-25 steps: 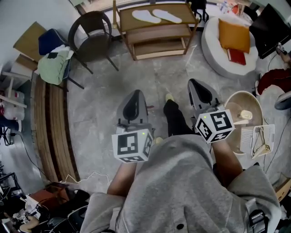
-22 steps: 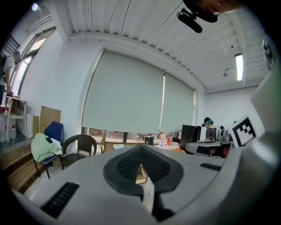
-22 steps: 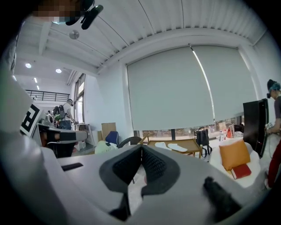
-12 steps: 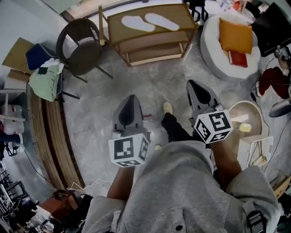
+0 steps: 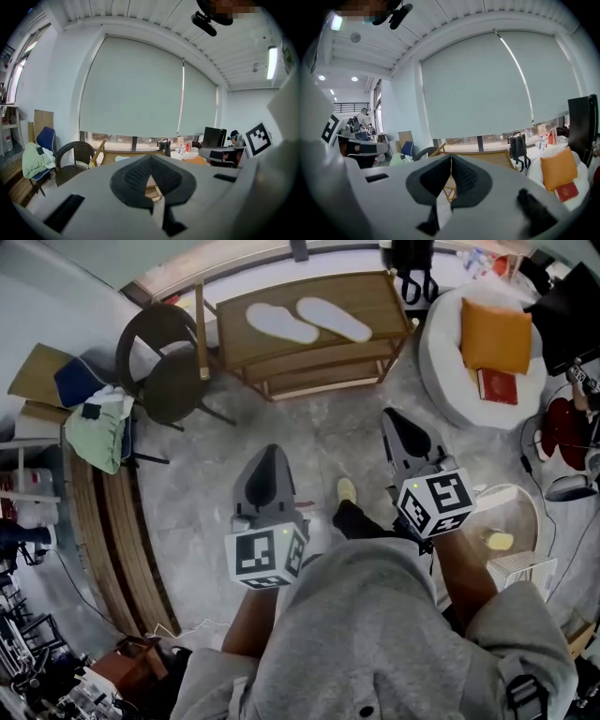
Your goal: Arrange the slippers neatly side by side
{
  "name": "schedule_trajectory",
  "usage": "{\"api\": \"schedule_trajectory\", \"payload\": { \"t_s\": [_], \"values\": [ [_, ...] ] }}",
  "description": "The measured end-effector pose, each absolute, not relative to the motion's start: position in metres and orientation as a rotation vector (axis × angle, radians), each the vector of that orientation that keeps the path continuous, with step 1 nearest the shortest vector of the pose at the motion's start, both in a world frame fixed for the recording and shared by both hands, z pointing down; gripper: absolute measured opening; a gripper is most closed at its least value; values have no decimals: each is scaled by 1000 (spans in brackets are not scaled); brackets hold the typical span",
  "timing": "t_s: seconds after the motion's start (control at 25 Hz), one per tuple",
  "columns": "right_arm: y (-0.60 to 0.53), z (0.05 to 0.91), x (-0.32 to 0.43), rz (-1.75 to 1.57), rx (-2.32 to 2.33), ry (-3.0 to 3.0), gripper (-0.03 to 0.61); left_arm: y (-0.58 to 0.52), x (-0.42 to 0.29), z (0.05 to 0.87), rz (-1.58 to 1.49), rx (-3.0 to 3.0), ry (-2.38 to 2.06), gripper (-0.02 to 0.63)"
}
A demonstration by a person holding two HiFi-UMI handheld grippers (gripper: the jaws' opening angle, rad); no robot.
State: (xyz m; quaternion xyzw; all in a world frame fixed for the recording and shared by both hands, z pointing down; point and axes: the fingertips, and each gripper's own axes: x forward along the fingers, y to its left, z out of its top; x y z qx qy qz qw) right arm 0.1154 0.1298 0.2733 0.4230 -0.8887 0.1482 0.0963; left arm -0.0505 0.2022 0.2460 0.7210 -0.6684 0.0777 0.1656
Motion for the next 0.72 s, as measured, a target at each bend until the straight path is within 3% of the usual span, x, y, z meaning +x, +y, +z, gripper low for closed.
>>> {"api": "schedule_trajectory", "payload": {
  "t_s": [0.72],
  "values": [
    [54,274,112,394,1244,-2643,25,138,-47,245,230,2061,-1923,14]
  ]
}}
